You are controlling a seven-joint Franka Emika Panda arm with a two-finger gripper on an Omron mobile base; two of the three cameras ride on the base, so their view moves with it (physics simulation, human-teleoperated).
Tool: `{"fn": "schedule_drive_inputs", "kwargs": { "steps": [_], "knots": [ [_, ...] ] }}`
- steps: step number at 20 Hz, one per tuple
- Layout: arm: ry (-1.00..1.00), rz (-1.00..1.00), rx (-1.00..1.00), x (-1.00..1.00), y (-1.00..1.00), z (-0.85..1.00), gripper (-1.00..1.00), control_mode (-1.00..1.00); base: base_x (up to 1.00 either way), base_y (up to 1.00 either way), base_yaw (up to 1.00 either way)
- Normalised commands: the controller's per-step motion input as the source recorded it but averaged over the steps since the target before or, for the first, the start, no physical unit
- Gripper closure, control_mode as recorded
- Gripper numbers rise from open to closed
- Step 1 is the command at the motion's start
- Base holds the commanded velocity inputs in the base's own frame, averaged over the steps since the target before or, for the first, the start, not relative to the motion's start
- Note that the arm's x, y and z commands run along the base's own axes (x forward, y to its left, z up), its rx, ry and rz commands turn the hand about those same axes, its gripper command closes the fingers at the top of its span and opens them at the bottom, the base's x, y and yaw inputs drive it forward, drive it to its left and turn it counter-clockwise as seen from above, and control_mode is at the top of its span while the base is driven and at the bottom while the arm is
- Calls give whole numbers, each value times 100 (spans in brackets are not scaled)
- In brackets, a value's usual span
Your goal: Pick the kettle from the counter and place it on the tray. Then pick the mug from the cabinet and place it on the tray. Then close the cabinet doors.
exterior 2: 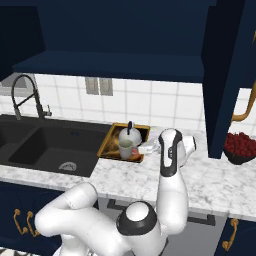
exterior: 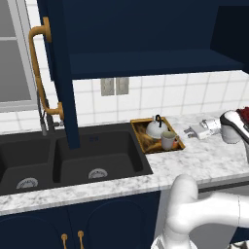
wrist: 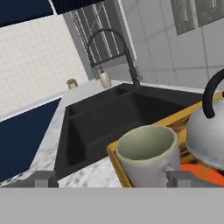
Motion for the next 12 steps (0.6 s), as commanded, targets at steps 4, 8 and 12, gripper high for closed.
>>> {"fn": "schedule_drive_inputs", "kwargs": {
  "steps": [4,8,12],
  "knots": [
    [-13,-3,6,-62,-9,39,-100,-100,0,0,0],
    [-5,-8,11,-48,-12,50,-100,-100,0,0,0],
    [4,-7,10,-12,-13,18,-100,-100,0,0,0]
  ]
}}
